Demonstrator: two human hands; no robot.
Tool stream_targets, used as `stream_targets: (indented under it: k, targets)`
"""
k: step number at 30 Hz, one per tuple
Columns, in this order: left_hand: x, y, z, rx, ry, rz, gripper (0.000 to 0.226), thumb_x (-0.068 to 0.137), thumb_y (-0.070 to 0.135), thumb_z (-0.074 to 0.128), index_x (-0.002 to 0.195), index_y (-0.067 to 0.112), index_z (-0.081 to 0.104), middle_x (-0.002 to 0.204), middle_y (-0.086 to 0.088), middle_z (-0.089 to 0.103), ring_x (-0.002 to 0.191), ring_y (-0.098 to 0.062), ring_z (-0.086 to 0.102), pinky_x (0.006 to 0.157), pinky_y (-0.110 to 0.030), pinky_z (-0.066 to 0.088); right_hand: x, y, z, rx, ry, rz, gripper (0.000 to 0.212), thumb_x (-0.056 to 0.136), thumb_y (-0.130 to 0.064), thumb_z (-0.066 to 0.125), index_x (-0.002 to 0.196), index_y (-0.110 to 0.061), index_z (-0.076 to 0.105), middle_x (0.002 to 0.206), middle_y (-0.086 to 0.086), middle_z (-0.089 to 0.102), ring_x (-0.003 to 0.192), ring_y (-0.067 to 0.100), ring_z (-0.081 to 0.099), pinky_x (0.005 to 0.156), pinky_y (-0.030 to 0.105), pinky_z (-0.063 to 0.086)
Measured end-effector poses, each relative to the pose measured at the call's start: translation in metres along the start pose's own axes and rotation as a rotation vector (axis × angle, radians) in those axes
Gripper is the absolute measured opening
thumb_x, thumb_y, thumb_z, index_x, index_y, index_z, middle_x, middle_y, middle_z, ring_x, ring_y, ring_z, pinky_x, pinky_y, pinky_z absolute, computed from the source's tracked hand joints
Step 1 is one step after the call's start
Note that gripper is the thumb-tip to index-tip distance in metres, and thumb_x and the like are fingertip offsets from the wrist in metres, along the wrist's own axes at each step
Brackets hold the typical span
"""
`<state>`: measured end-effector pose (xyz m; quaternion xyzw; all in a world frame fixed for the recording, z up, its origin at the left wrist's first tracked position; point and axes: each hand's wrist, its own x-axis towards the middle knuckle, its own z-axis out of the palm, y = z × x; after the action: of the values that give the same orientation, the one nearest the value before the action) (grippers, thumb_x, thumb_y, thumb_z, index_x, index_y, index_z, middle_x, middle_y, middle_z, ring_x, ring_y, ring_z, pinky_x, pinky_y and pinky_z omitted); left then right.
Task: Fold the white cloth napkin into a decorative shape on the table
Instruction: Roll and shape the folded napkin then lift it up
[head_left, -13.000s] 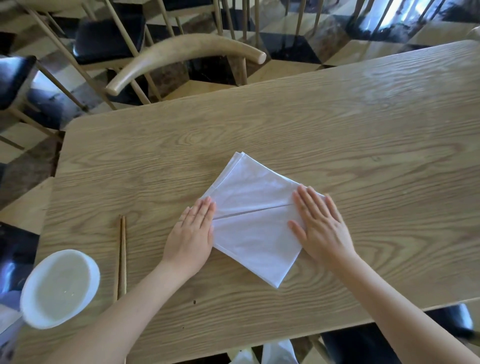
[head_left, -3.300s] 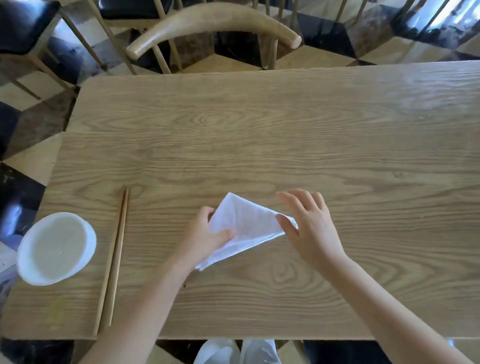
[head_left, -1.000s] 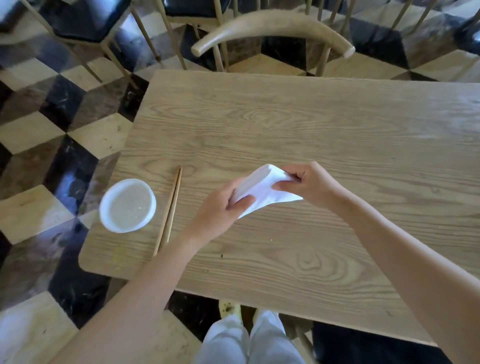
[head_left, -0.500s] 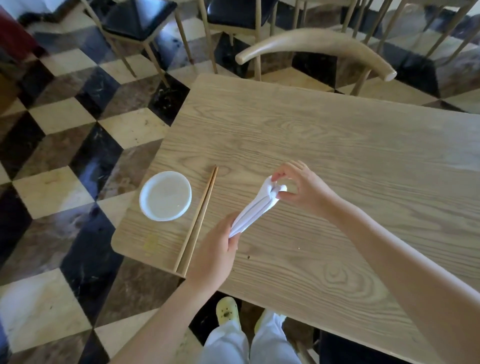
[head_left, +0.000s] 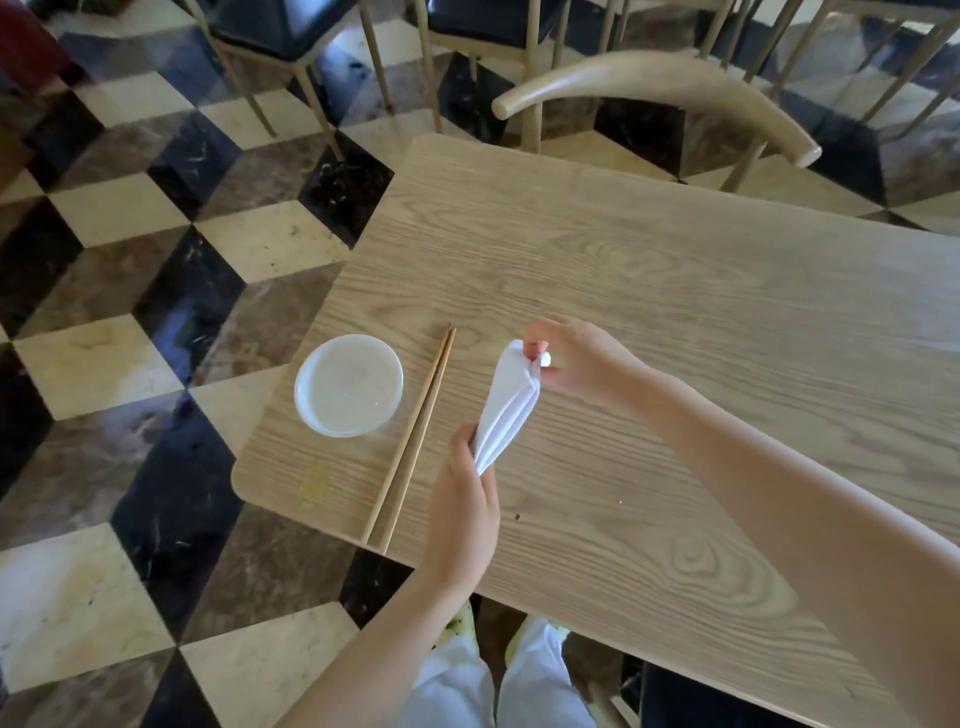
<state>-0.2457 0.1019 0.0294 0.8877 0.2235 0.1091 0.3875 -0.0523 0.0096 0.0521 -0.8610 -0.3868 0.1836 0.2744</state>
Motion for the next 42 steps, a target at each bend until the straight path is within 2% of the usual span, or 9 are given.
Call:
stream_targets:
  k: [4, 7, 12, 16, 24, 30, 34, 37, 42]
  targets:
    - [0.007, -0.009, 0.019, 0.082, -0.029, -0.059, 0.019, 0.086, -0.002, 0.051, 0.105, -0.001, 0.050, 0.091, -0.008, 0.054, 0.082, -0.024, 0.054, 0.068, -0.029, 0.044, 0.015, 0.014, 0.009, -0.043, -0.049, 0.040, 0.014, 0.075, -0.011, 0.060, 0.083, -0.020, 0.055, 0.088, -0.008, 0.053, 0.080, 0.016, 0.049, 0.061, 0.024, 0.034]
    - [-0.002, -0.018, 0.024, 0.225, 0.009, -0.024, 0.023, 0.074, -0.004, 0.066, 0.095, 0.000, 0.057, 0.096, -0.014, 0.060, 0.090, -0.030, 0.053, 0.081, -0.041, 0.047, 0.014, 0.020, 0.017, -0.043, -0.085, 0.049, 0.013, 0.077, -0.009, 0.062, 0.086, -0.016, 0.056, 0.090, -0.006, 0.051, 0.085, 0.019, 0.052, 0.070, 0.029, 0.038]
    - [-0.011, -0.027, 0.019, 0.211, 0.043, -0.044, 0.022, 0.072, -0.005, 0.071, 0.089, -0.002, 0.058, 0.088, -0.017, 0.057, 0.082, -0.029, 0.054, 0.073, -0.039, 0.050, 0.012, 0.022, 0.024, -0.182, -0.088, 0.031, 0.014, 0.077, -0.004, 0.055, 0.087, -0.013, 0.058, 0.092, 0.001, 0.056, 0.091, 0.024, 0.051, 0.078, 0.028, 0.031]
    - [-0.009, -0.030, 0.013, 0.172, 0.006, -0.030, 0.023, 0.076, 0.000, 0.070, 0.096, -0.001, 0.058, 0.086, -0.013, 0.058, 0.078, -0.024, 0.054, 0.068, -0.035, 0.051, 0.009, 0.021, 0.020, -0.354, -0.177, 0.016, 0.016, 0.079, -0.009, 0.049, 0.084, -0.021, 0.059, 0.088, -0.009, 0.043, 0.100, 0.021, 0.044, 0.092, 0.034, 0.029]
    - [-0.016, -0.029, 0.005, 0.164, -0.045, 0.005, 0.026, 0.072, 0.006, 0.076, 0.089, 0.000, 0.057, 0.078, -0.012, 0.057, 0.068, -0.022, 0.054, 0.058, -0.030, 0.049, 0.002, 0.018, 0.004, -0.531, -0.483, 0.111, 0.021, 0.081, -0.016, 0.047, 0.096, -0.026, 0.058, 0.102, -0.004, 0.050, 0.114, 0.023, 0.040, 0.093, 0.038, 0.029]
    - [-0.018, -0.032, 0.005, 0.195, -0.069, -0.007, 0.022, 0.078, 0.012, 0.072, 0.086, 0.002, 0.054, 0.080, -0.008, 0.053, 0.069, -0.015, 0.045, 0.059, -0.023, 0.041, 0.002, 0.013, -0.005, -0.488, -0.479, 0.238, 0.030, 0.083, -0.003, 0.042, 0.093, -0.026, 0.058, 0.099, -0.006, 0.052, 0.111, 0.020, 0.044, 0.098, 0.037, 0.030]
    - [-0.022, -0.034, 0.003, 0.228, -0.083, -0.003, 0.023, 0.077, 0.013, 0.072, 0.090, 0.002, 0.057, 0.082, -0.010, 0.057, 0.070, -0.013, 0.047, 0.060, -0.022, 0.043, 0.019, 0.004, -0.008, -0.005, -0.203, 0.412, 0.025, 0.088, -0.005, 0.041, 0.094, -0.010, 0.064, 0.097, 0.007, 0.071, 0.090, 0.023, 0.061, 0.082, 0.036, 0.048]
    - [-0.023, -0.033, 0.003, 0.246, -0.100, -0.006, 0.021, 0.078, 0.012, 0.072, 0.091, 0.002, 0.058, 0.082, -0.010, 0.058, 0.068, -0.012, 0.045, 0.058, -0.020, 0.040, 0.034, -0.016, 0.010, 0.025, -0.188, 0.503, 0.030, 0.089, -0.031, 0.052, 0.075, -0.004, 0.057, 0.072, 0.012, 0.062, 0.068, 0.021, 0.054, 0.056, 0.031, 0.042]
    - [-0.023, -0.032, 0.003, 0.248, -0.139, -0.020, 0.024, 0.083, 0.015, 0.068, 0.100, 0.002, 0.057, 0.086, -0.010, 0.058, 0.071, -0.011, 0.043, 0.061, -0.020, 0.038, 0.044, -0.033, 0.032, -0.020, -0.116, 0.605, 0.018, 0.080, -0.003, 0.049, 0.062, -0.006, 0.049, 0.050, 0.002, 0.048, 0.049, 0.018, 0.048, 0.039, 0.020, 0.032]
